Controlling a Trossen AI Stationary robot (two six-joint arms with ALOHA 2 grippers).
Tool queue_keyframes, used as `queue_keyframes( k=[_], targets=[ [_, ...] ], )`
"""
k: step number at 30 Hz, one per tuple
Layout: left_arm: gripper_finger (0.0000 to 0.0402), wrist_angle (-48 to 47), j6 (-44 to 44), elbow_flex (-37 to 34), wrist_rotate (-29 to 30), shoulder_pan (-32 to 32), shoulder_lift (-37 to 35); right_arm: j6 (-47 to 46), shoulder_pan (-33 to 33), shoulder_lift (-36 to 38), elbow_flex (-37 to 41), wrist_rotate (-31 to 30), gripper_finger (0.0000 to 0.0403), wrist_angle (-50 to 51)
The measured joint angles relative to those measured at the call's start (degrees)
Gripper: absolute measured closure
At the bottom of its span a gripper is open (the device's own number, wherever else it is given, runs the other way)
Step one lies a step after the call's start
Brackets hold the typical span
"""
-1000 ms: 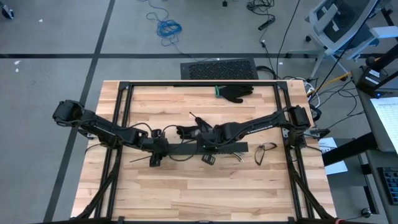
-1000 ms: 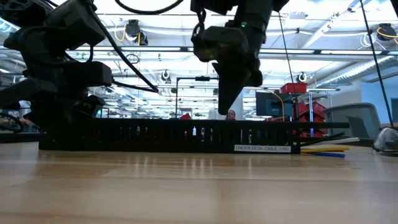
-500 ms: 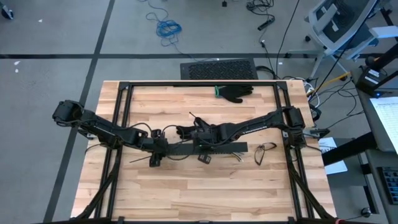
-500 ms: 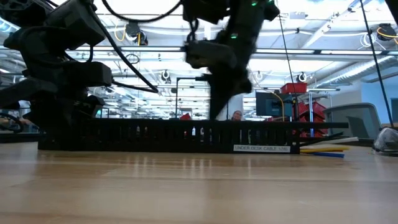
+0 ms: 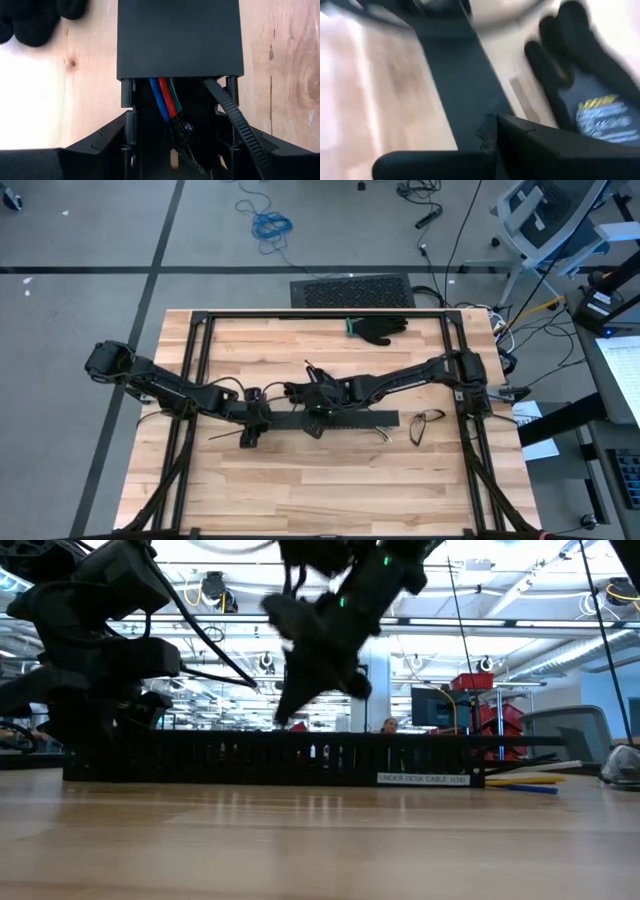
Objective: Ziptie cables
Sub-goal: Close the black cable duct
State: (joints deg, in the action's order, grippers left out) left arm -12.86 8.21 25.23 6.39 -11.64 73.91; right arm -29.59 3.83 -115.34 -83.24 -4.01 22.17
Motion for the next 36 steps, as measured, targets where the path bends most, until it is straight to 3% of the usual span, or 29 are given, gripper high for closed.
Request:
queue_keyframes(
  k=[4,11,18,28,36],
  targets=[
    [0.0144,0.15,-1.10,0.00,-0.57,0.04,0.00,-0.90,0.22,4.08,-0.38,-0.60,0.0403,0.57],
    [0.0134,-0.21,2.31,0.22,-5.48,1.53,0.00,-1.78,2.57,5.01,-0.24,-0.58,0.0403,1.17],
    [0.0100,-8.45,6.37,5.35,-12.39,2.71,0.02,-1.12,4.31,5.22,-0.26,-0.62,0.0403,4.94],
    [0.0070,-17.16,5.77,13.66,-12.40,2.67,0.02,1.47,4.53,7.37,-0.37,-3.73,0.0403,10.21],
    [0.0069,-15.24,1.83,15.69,-9.46,2.90,0.99,1.75,4.91,11.22,-0.39,-9.14,0.0403,18.77]
  ],
)
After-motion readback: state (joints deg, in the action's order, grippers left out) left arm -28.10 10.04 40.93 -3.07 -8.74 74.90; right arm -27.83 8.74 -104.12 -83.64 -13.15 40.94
